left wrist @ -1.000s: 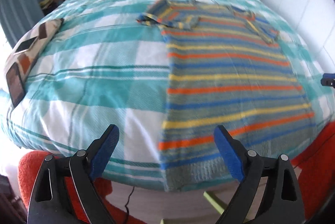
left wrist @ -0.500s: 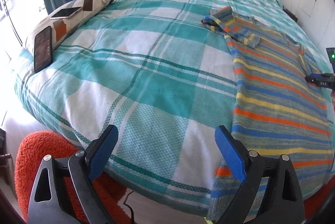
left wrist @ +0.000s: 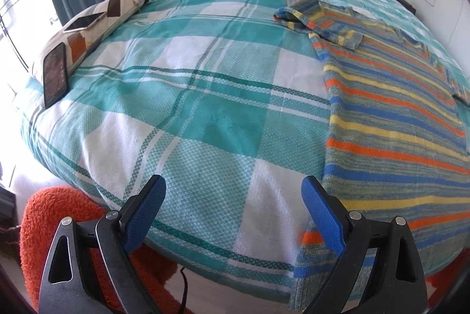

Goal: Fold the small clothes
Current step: 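Grasp a sleeve cuff with the right gripper and pull it outward, then open the right gripper to release the straightened sleeve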

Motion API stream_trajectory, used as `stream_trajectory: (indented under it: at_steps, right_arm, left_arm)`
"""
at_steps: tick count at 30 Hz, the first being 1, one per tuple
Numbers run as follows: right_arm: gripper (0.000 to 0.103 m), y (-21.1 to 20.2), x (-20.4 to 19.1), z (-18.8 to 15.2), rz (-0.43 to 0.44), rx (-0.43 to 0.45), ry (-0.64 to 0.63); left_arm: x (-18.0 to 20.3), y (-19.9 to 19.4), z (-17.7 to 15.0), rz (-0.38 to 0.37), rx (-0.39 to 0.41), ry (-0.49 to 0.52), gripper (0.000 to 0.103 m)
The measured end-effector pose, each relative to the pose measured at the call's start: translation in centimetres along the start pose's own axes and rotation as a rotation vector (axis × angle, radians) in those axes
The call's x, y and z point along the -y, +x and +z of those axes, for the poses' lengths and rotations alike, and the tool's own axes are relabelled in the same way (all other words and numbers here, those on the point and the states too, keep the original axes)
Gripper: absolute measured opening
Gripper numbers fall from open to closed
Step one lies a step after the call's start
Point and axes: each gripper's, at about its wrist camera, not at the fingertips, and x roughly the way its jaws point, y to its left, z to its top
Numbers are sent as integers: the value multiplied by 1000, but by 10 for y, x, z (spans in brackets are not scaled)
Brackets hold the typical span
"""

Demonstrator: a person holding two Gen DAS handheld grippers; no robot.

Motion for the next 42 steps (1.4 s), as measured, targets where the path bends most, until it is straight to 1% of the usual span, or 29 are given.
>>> stream_trajectory:
  at_steps: [3,10,13,18,21,25,28,30,32,33,34,35,36,37,40,42]
  right_arm:
    - [4,5,5,-12,-11,-53,7]
    - [3,17,18,-36,-95,-104,35]
    - [3,18,14,-40,-126,-116,-1]
    - [2,19,13,-51,-164,-146,-22]
    - [2,22,17,-57,-177,-141,-16]
    - [2,24,10,-59,-206,-127,-54]
    - [2,22,9,-57,-203,-123,-63]
    - [4,21,9,-58,-174,-124,-71]
    - [11,16,14,-58,-117,-123,-71]
    - [22,11,16,-60,-95,-115,-71]
    - [39,4,18,-62,-80,-99,-71]
    - [54,-5,21,-66,-74,-75,-73]
    - [58,-15,23,-70,-78,-51,-80]
    - [59,-24,24,-75,-85,-34,-91]
    - [59,-50,22,-92,-100,-19,-164]
    - [59,-71,12,-107,-87,1,-242]
  left_arm:
    - [3,0,-1,9,-2,9,94]
    - [5,-1,-4,25,-1,30,94]
    - [5,-1,-4,25,-4,27,94]
    - [3,1,-4,25,-10,21,94]
    - [3,2,-4,30,-16,23,94]
    - [3,1,-6,38,-13,28,94]
    - [2,-1,-8,36,-9,27,94]
    - [1,-2,-8,37,-8,27,94]
    - [-1,-2,-7,38,-5,24,94]
    - [-2,-2,-7,37,-4,19,94]
    - [-3,-2,-7,36,-4,12,94]
    - [-5,-2,-7,37,-6,5,95]
    - [-6,-1,-6,39,-9,-2,95]
    - [-8,0,-6,43,-14,-9,96]
    - [-11,1,-7,58,-20,-24,97]
    - [-13,1,-8,64,-17,-29,97]
